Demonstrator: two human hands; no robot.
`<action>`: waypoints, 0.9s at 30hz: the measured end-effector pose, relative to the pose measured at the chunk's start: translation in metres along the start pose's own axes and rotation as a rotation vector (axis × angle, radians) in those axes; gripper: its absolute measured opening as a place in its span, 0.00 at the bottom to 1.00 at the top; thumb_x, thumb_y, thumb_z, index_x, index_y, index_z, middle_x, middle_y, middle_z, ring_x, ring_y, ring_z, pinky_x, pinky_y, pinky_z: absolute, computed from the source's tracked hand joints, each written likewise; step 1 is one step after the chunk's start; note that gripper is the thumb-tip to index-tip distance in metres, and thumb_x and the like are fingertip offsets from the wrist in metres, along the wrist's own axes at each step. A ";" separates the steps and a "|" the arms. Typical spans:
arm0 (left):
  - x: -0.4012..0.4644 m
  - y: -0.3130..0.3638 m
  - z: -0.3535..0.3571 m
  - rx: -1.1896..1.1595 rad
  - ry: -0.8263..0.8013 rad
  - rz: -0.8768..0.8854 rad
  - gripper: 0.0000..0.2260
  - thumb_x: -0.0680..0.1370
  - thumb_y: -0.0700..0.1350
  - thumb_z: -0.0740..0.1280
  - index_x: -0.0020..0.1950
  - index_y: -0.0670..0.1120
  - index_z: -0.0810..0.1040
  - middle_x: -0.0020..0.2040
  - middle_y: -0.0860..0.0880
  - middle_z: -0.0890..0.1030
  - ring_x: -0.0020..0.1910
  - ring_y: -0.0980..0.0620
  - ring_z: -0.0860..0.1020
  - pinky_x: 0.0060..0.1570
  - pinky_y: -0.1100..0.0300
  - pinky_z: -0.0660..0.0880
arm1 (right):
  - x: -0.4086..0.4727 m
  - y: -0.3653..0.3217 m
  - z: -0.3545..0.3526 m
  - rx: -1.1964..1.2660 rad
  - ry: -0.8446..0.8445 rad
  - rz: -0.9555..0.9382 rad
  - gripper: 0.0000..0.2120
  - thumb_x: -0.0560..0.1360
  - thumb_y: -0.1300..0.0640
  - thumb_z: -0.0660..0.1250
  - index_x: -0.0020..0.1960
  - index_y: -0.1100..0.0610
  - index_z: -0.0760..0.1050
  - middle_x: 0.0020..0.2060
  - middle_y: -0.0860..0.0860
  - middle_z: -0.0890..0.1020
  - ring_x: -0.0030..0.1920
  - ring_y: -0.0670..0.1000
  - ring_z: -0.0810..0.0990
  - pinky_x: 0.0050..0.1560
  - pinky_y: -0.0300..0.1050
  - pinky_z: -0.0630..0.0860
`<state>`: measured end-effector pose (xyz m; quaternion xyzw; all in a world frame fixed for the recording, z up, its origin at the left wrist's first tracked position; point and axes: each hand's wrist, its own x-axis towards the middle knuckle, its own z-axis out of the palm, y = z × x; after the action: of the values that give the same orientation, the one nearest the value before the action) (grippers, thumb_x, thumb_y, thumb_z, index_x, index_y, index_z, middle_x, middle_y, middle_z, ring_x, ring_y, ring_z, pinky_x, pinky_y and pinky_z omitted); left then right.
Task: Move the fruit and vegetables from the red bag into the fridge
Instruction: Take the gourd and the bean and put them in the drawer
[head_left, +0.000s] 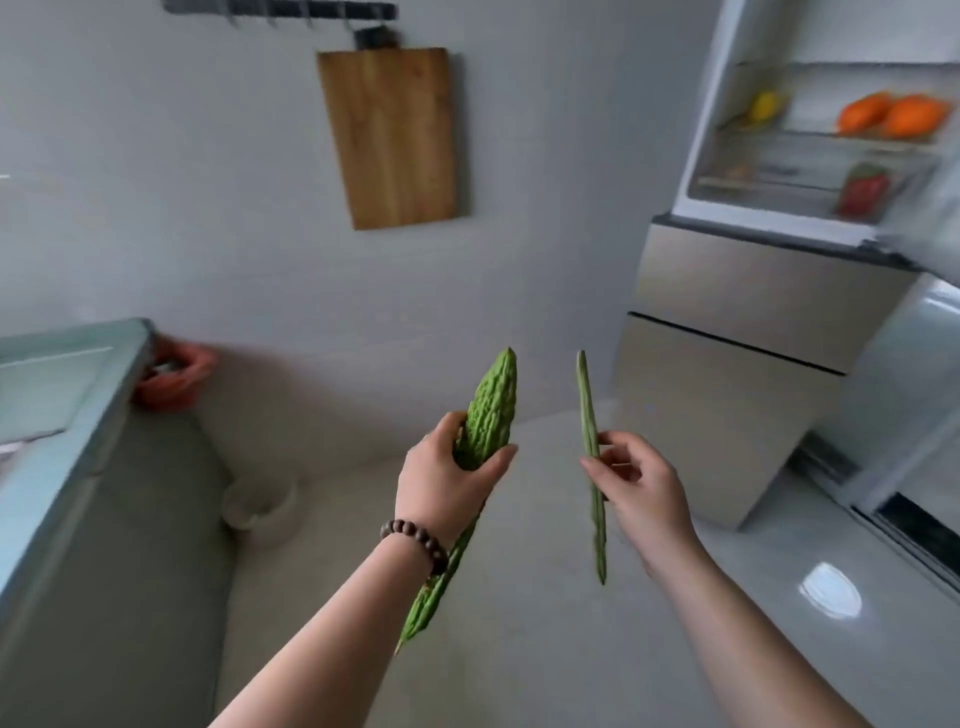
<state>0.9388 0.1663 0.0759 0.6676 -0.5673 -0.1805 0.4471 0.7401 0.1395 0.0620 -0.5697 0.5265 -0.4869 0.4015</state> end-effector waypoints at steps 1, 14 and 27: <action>0.008 0.008 0.017 -0.012 -0.028 0.005 0.16 0.68 0.59 0.72 0.51 0.56 0.75 0.37 0.58 0.80 0.34 0.64 0.78 0.36 0.64 0.76 | 0.008 0.005 -0.017 -0.006 0.037 0.010 0.07 0.71 0.59 0.72 0.47 0.50 0.78 0.38 0.52 0.80 0.39 0.51 0.79 0.45 0.50 0.78; 0.204 0.072 0.200 -0.107 -0.250 0.143 0.18 0.69 0.61 0.71 0.53 0.53 0.75 0.36 0.56 0.80 0.32 0.60 0.80 0.35 0.56 0.80 | 0.200 0.056 -0.128 -0.120 0.339 0.026 0.08 0.71 0.59 0.72 0.48 0.52 0.78 0.36 0.48 0.79 0.37 0.47 0.77 0.39 0.34 0.73; 0.473 0.183 0.338 -0.186 -0.394 0.406 0.15 0.73 0.60 0.67 0.53 0.53 0.74 0.38 0.55 0.80 0.36 0.60 0.79 0.35 0.64 0.75 | 0.452 0.029 -0.221 -0.251 0.497 0.006 0.08 0.72 0.57 0.70 0.50 0.50 0.77 0.40 0.46 0.80 0.43 0.47 0.79 0.46 0.44 0.77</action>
<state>0.7140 -0.3928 0.1674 0.4488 -0.7461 -0.2646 0.4146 0.5050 -0.2992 0.1388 -0.4764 0.6666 -0.5417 0.1877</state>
